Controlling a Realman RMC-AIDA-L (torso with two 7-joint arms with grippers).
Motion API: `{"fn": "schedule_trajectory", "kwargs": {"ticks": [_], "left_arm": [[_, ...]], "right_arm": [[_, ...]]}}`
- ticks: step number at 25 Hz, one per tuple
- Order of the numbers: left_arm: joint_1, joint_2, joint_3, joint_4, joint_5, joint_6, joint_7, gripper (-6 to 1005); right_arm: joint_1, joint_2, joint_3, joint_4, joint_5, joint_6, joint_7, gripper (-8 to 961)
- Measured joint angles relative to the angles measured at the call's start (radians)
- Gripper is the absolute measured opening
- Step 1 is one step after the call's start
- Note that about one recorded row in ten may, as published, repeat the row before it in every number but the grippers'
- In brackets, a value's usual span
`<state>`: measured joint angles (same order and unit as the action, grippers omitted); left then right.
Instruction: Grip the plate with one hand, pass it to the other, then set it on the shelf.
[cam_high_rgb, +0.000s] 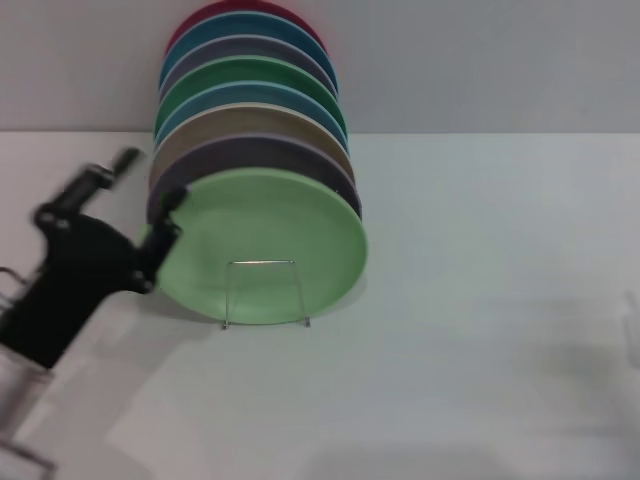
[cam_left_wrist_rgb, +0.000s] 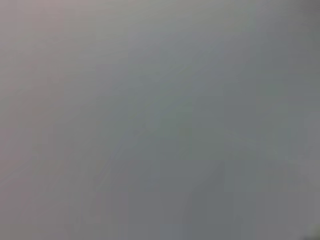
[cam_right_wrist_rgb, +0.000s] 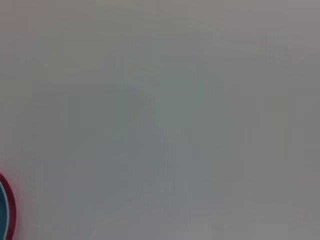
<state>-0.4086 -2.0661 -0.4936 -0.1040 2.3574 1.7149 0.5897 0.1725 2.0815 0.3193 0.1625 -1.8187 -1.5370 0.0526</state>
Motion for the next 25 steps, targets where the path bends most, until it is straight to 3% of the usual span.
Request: {"fn": "schedule_trajectory", "kwargs": {"ticks": [3, 5, 7, 9, 10, 11, 12, 15, 22, 25], "left_arm": [[0.02, 0.0, -0.035, -0.008, 0.0, 0.07, -0.028, 421], [0.067, 0.002, -0.138, -0.042, 0.0, 0.191, -0.208, 490], [0.077, 0.003, -0.168, -0.05, 0.0, 0.209, -0.275, 508], [0.099, 0.002, -0.263, -0.065, 0.0, 0.217, -0.494, 527], [0.111, 0.0, -0.323, -0.066, -0.001, 0.196, -0.685, 536], [0.111, 0.0, -0.323, -0.066, -0.001, 0.196, -0.685, 554], [0.115, -0.001, -0.348, -0.061, -0.001, 0.164, -0.799, 573], [0.118, 0.0, -0.357, -0.055, 0.0, 0.085, -0.89, 628], [0.127, -0.004, -0.382, -0.062, -0.001, -0.082, -0.89, 834], [0.128, -0.005, -0.407, -0.062, -0.001, -0.11, -0.888, 841]], "right_arm": [[0.003, -0.001, 0.001, 0.0, 0.0, 0.0, 0.0, 334], [0.006, -0.001, 0.005, 0.0, -0.001, -0.011, -0.001, 334], [0.008, 0.0, 0.007, 0.0, -0.001, -0.017, -0.001, 334], [0.01, 0.0, 0.011, 0.001, 0.0, -0.034, -0.001, 334], [0.015, 0.001, 0.014, 0.002, 0.001, -0.05, 0.0, 334], [0.015, 0.001, 0.014, 0.002, 0.001, -0.05, 0.0, 334], [0.019, 0.001, 0.015, 0.003, 0.001, -0.061, 0.004, 334], [0.031, 0.0, 0.03, 0.003, 0.002, -0.104, 0.018, 369], [0.091, -0.003, 0.093, -0.033, 0.009, -0.107, 0.082, 451], [0.127, 0.001, 0.131, -0.051, 0.017, -0.083, 0.09, 496]]}}
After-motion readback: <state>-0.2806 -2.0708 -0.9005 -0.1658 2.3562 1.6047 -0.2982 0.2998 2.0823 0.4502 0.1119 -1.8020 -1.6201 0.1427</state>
